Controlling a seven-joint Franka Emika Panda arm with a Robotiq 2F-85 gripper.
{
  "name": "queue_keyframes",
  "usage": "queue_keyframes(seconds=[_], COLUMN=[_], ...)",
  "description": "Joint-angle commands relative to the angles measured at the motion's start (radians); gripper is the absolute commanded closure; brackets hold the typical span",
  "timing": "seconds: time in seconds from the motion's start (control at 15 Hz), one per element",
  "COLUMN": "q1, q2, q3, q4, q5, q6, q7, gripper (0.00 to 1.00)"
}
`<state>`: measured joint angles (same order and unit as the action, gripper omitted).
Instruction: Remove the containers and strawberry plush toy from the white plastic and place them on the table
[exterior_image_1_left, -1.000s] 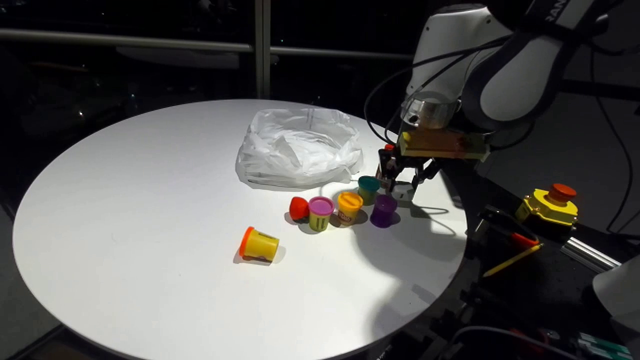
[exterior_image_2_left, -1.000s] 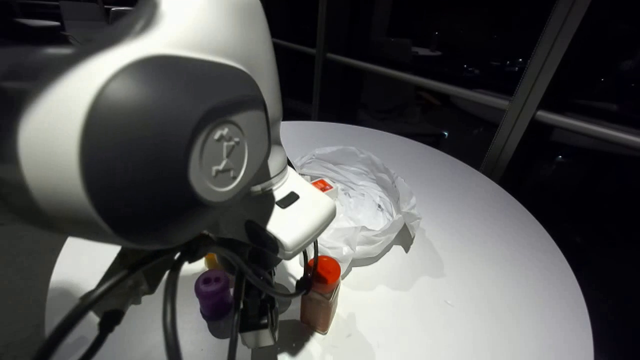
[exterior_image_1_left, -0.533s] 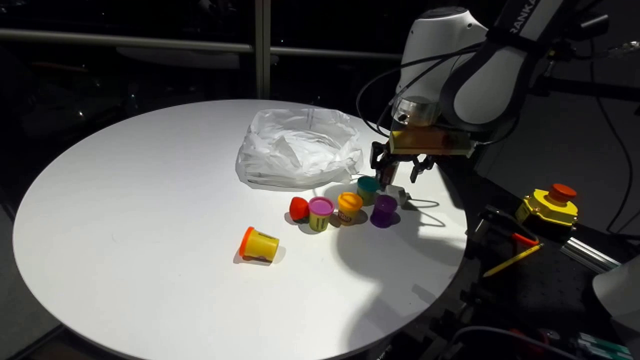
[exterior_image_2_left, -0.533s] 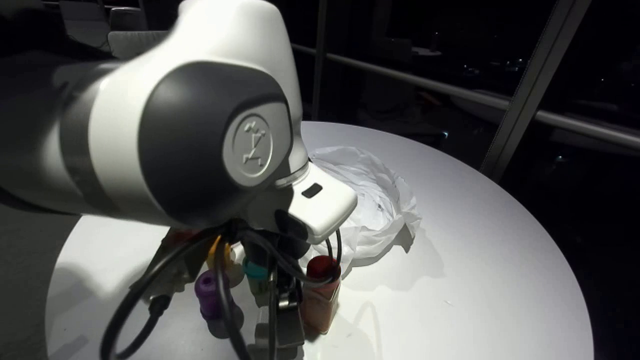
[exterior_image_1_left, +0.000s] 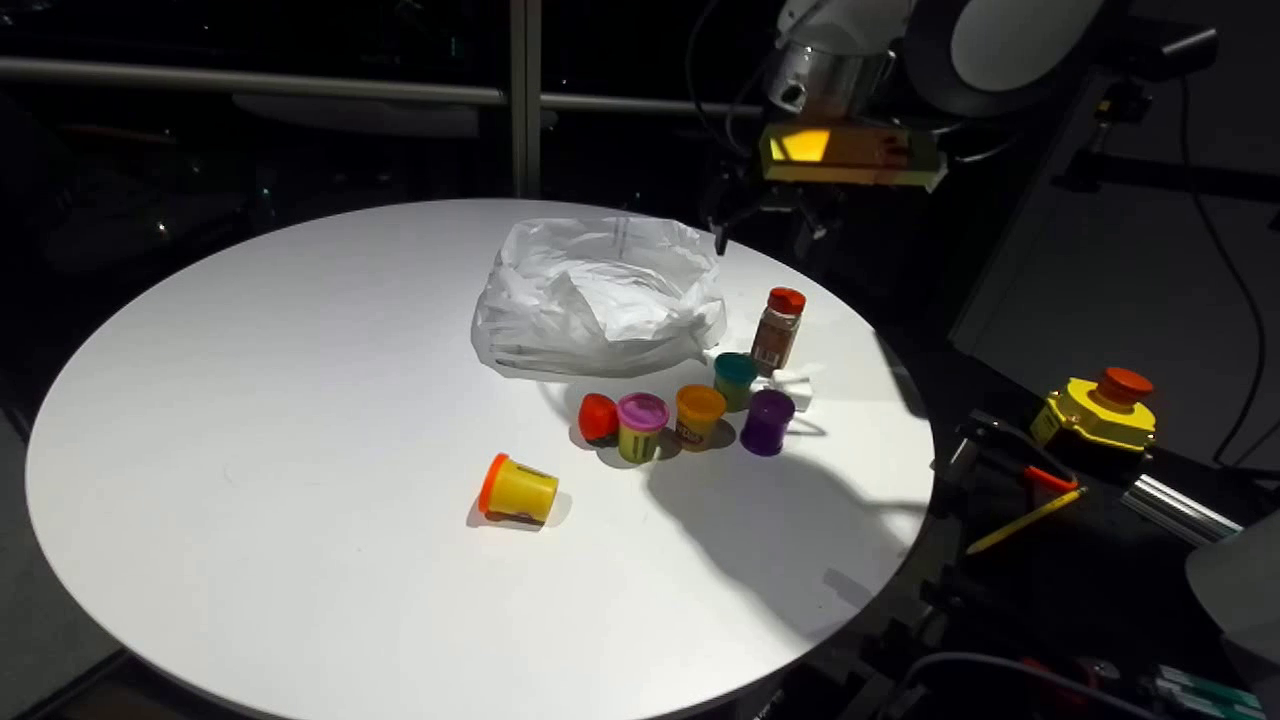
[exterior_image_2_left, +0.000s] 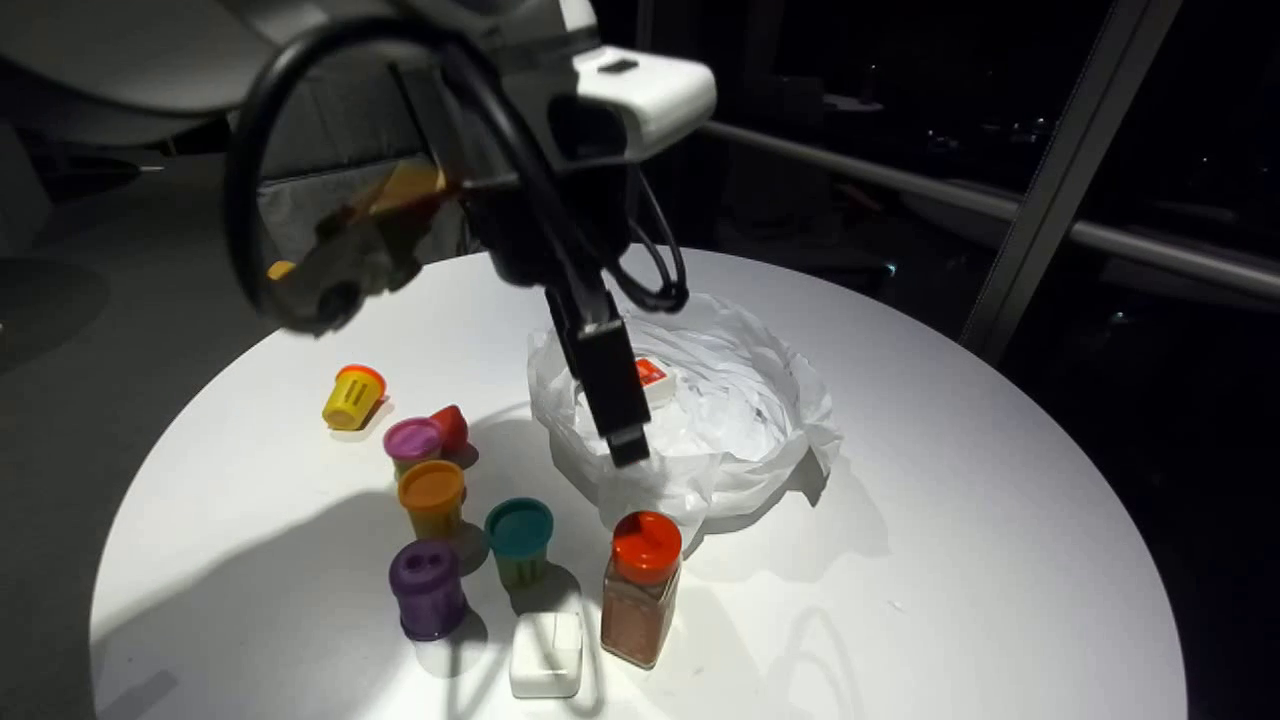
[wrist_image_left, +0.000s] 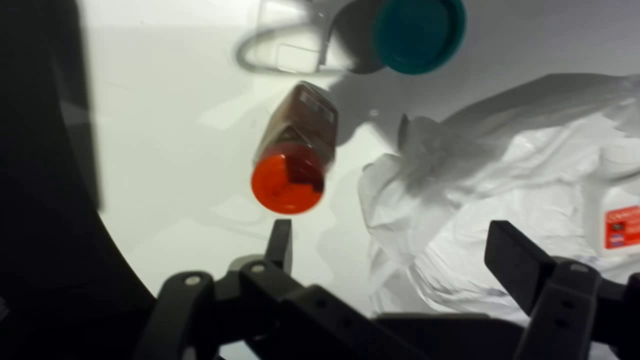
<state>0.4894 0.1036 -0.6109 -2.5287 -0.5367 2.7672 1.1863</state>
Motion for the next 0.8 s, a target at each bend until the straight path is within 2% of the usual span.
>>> queue_keyframes(seconds=[0.0,0.13,0.27,0.47,0.73], q1=[-0.189,-0.266,-0.309,-0.331,-0.322], q2=[0.033,0.115,0.212,0.36,0.536], q3=[0.24,0.337,0.395,0.441,0.456], q4=[0.159,0.247,0.339,0.459,0.603], q5=[0.022,0.086,0.107,0.149,0.216], q6=[-0.059,-0.038,-0.025,-0.037,-0.039], q7=[-0.059,-0.143,-0.2,-0.289,-0.39], gripper=[0.0,0.0,0.0,0.0,0.0])
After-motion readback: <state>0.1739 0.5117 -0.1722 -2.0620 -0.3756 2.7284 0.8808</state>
